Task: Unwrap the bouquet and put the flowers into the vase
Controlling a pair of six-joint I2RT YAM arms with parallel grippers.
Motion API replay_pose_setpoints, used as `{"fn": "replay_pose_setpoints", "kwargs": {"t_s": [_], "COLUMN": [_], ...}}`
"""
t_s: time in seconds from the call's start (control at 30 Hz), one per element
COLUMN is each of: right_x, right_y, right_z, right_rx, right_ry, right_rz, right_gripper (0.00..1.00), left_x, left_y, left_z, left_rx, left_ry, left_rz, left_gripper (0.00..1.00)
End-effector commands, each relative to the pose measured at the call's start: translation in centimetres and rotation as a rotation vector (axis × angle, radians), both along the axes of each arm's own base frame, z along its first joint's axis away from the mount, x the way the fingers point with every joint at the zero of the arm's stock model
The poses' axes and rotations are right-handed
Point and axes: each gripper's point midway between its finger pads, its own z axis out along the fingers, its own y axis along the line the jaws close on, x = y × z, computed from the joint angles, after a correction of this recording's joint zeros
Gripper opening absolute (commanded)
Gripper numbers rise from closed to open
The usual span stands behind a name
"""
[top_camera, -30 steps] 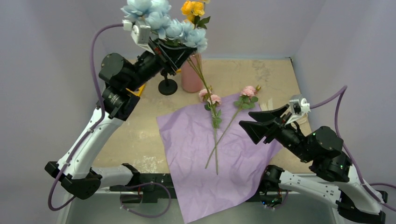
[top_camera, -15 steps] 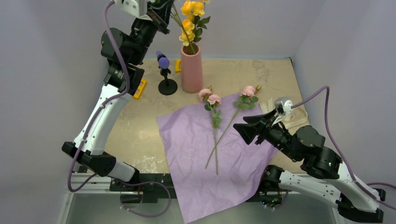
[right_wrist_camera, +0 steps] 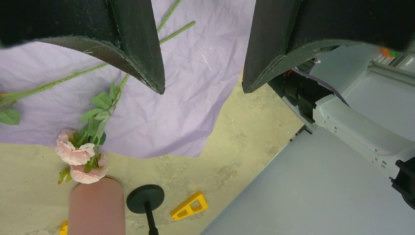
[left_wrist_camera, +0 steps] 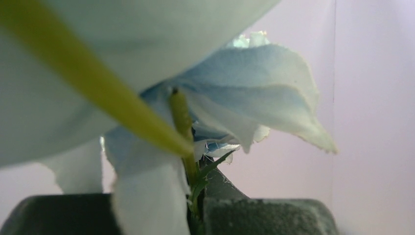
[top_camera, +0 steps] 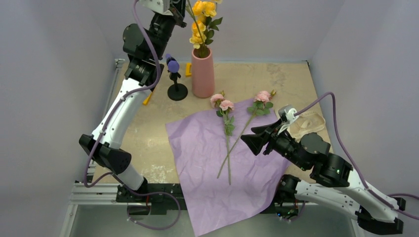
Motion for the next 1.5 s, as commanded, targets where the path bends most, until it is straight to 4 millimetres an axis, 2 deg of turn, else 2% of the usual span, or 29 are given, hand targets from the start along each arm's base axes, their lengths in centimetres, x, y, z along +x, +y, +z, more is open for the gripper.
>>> {"fn": "replay_pose_setpoints", "kwargs": {"t_s": [0.0, 0.2, 0.47, 0.93, 1.37, 1.47], "right_x": [-0.1, 0.0, 0.3, 0.7, 0.9, 1.0], "right_y": [0.0, 0.1, -0.4, 0.5, 0.9, 0.8], "right_z": [0.9, 0.8, 0.3, 0.0, -0.7, -0.6], "right_rx": [0.046, 0.019, 0.007, -0.004, -0.026, -0.026], "right_ry": [-0.024, -0.029, -0.033, -0.031, -0.025, -0.028], "right_rz": [0.003, 0.005, -0.023, -0.014, -0.015, -0.018], "right_gripper": [0.63, 0.63, 0.63, 0.63, 0.63, 0.63], "left_x": [-0.2, 1.6, 3.0, 7.4, 10.4, 11.0], "left_y": [1.0, 0.4, -0.7, -2.5, -3.6, -3.3], "left_z": [1.1, -1.5, -4.9, -15.8, -21.8, -23.4], "left_rx": [0.005, 0.023, 0.044, 0.154, 0.19, 0.189], "left_ry": [-0.077, -0.036, 0.026, 0.234, 0.339, 0.373], "left_rz": [0.056, 0.065, 0.037, 0.051, 0.063, 0.092], "left_gripper": [0.0, 0.0, 0.0, 0.0, 0.0, 0.0]}}
